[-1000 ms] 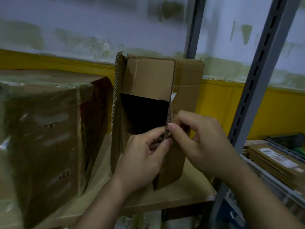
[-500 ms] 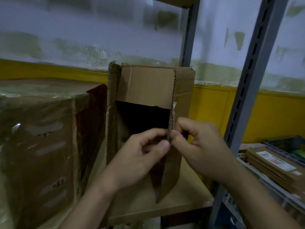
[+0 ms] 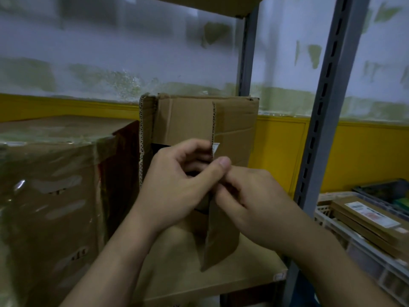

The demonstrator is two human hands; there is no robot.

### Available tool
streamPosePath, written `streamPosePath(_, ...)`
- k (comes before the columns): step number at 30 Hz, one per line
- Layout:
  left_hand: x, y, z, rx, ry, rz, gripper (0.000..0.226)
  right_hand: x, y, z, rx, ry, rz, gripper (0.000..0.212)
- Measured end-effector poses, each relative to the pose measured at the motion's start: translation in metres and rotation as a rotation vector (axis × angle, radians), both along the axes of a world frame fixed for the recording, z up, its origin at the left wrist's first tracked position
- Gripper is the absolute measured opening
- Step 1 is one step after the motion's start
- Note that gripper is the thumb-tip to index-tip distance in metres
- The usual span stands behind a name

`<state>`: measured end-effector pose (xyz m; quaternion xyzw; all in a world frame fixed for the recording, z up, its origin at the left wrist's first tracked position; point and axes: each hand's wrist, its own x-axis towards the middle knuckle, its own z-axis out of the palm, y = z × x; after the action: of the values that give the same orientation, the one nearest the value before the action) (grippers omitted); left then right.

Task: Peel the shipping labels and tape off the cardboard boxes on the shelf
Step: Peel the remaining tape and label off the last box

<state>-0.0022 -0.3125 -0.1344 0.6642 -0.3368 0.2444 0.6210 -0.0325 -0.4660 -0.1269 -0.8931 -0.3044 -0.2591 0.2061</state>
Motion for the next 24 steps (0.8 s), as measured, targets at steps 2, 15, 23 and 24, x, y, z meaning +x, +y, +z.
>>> streamPosePath(2, 0.000, 0.003, 0.003, 0.017, -0.048, 0.093, 0.007, -0.003, 0.000, 0.001, 0.013, 0.020, 0.047, 0.007)
streamPosePath(15, 0.005, 0.015, 0.012, 0.055, 0.039, 0.251, 0.025, 0.011, -0.025, -0.011, 0.473, -0.463, -0.255, 0.019)
streamPosePath(23, 0.002, 0.017, 0.035, 0.155, -0.072, 0.461, 0.011, 0.034, 0.005, -0.033, 0.684, -0.097, -0.269, 0.075)
streamPosePath(24, 0.002, 0.019, 0.037, 0.181, -0.103, 0.477, 0.012, 0.034, 0.008, -0.034, 0.674, -0.152, -0.294, 0.070)
